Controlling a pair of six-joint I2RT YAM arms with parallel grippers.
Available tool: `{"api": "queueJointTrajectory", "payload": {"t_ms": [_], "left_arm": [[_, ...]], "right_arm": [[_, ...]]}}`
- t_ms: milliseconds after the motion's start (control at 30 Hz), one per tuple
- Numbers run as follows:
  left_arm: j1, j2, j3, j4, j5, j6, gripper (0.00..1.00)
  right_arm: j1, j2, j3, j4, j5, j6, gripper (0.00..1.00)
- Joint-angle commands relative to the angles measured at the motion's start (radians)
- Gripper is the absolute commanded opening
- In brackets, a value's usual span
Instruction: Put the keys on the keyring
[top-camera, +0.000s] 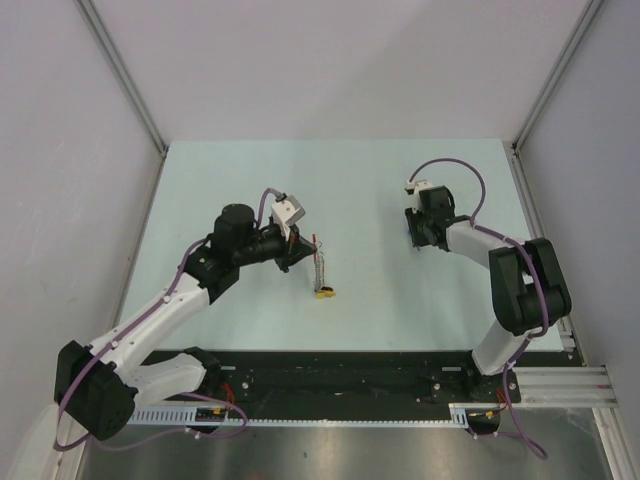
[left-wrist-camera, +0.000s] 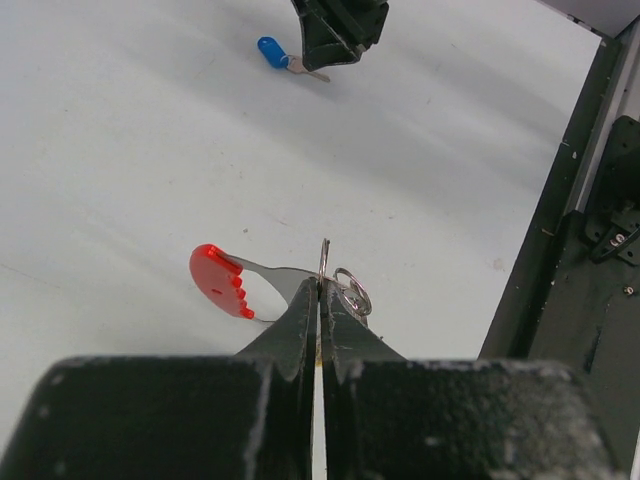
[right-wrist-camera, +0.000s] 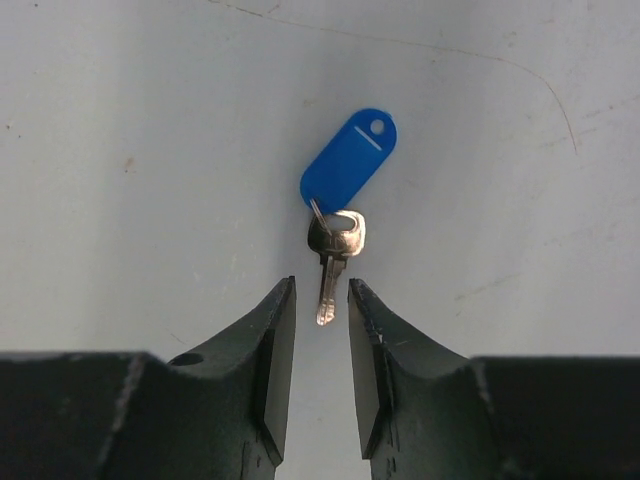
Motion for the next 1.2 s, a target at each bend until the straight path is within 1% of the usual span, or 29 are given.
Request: {"api": "queueJointTrajectory", "payload": {"t_ms": [0,267,467,567,600,633,667,700,833,967,1000,1167], "left_arm": [[0.008,0.003,0.049,0.018,-0.002,-0.012,0.0],[0.013,0.01,0.051,0.009,-0.006,-0.008,0.0],[0.016,0.019,0.054,0.005,-0.004,-0.008,0.0],[0.016,0.017,0.054,0.003,-0.002,-0.006,0.0],[0.015,0.02,0.054,0.003,-0.002,-0.008,0.01],[0.018,0.022,0.055,0.005,-0.001,-0.008,0.0],[0.018,0.02,0.055,0.001,-0.001,-0.008,0.0],[0.018,0.022,0.057,0.001,-0.001,-0.008,0.0],[0.019,0.023,0.058,0.0,0.005,-0.011,0.0],[0.018,0.022,0.061,-0.006,0.001,-0.005,0.0],[0.021,0.023,0.063,-0.012,-0.001,-0.005,0.0],[0.019,0.017,0.072,-0.028,0.004,0.006,0.0]], "right_arm": [[-0.008,0.037,0.078,0.052,-0.041,-0.062,0.32],[-0.011,0.115,0.133,0.037,-0.041,-0.093,0.29],[-0.015,0.142,0.155,0.023,-0.037,-0.111,0.25],[-0.013,0.139,0.161,0.018,-0.036,-0.111,0.16],[-0.015,0.133,0.161,0.012,-0.034,-0.111,0.1],[-0.015,0.126,0.161,0.008,-0.037,-0.111,0.07],[-0.013,0.121,0.161,0.004,-0.039,-0.111,0.01],[-0.013,0.109,0.161,-0.006,-0.04,-0.111,0.0],[0.001,0.077,0.161,-0.034,-0.047,-0.113,0.0],[0.053,0.012,0.159,-0.069,-0.05,-0.106,0.0],[0.061,0.0,0.158,-0.08,-0.082,-0.108,0.0],[0.104,-0.147,0.118,-0.068,-0.14,-0.099,0.0]]}}
